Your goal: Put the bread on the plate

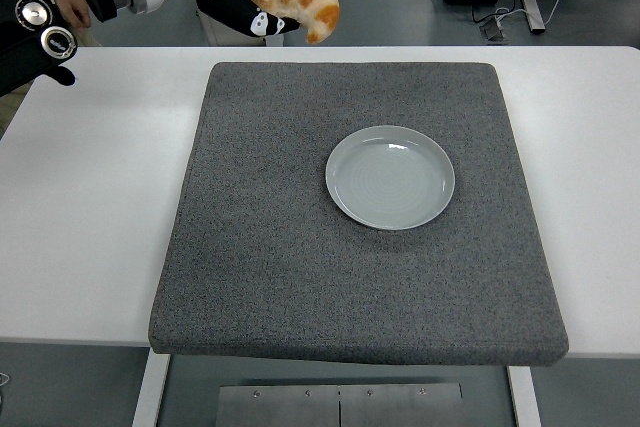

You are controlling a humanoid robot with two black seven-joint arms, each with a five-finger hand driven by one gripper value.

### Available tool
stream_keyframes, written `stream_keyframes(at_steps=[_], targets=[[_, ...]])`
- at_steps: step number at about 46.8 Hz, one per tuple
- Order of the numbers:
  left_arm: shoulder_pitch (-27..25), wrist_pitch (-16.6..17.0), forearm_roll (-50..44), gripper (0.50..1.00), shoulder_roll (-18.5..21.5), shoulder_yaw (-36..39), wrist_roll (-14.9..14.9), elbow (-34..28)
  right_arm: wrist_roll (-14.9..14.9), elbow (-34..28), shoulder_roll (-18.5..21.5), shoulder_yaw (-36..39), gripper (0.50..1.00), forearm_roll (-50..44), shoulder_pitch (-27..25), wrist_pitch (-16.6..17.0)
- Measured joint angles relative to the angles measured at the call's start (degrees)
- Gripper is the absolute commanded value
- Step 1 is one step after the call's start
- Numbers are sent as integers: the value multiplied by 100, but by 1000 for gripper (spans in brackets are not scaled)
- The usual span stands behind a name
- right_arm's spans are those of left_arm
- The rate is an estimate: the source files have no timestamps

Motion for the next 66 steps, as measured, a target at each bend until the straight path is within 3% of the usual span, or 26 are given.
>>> stream_keyframes(at_steps=[14, 40, 66], targets=[[-283, 8, 128, 500, -1028, 345, -10, 634, 0, -1, 0, 0, 1000, -1, -1, 0], [-166, 139, 147, 500, -2637, 481, -14, 1667, 0, 0, 0, 0, 1000, -1, -1, 0], [443, 493, 180, 500, -3122, 1343, -89, 2155, 0, 0, 0, 1, 1000, 4, -1, 1]])
